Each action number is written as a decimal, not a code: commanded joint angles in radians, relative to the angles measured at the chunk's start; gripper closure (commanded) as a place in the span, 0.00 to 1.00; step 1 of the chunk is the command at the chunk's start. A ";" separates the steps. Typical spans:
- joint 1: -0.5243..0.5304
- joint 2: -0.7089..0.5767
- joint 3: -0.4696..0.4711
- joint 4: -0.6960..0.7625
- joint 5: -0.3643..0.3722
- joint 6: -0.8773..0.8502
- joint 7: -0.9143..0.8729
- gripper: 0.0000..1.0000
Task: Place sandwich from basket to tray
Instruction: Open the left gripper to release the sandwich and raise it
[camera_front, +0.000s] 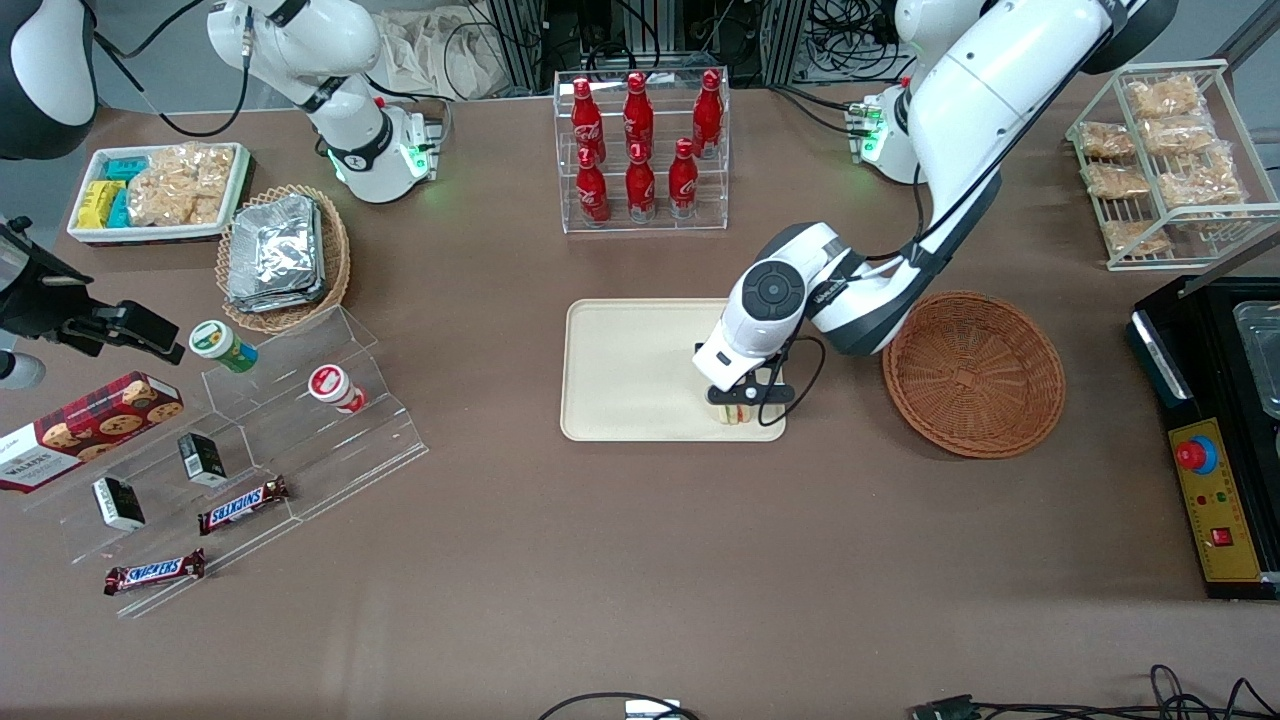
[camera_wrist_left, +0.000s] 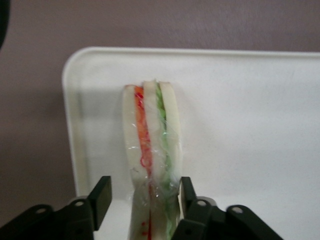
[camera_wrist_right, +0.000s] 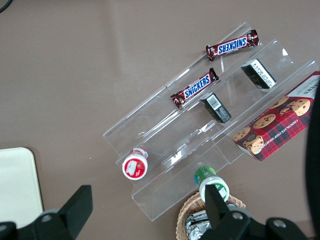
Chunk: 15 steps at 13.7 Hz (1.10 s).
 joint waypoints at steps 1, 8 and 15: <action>0.006 -0.199 0.001 0.034 -0.146 -0.189 -0.003 0.00; -0.005 -0.635 0.419 0.013 -0.309 -0.572 0.437 0.00; -0.009 -0.714 0.685 0.040 -0.308 -0.572 0.602 0.00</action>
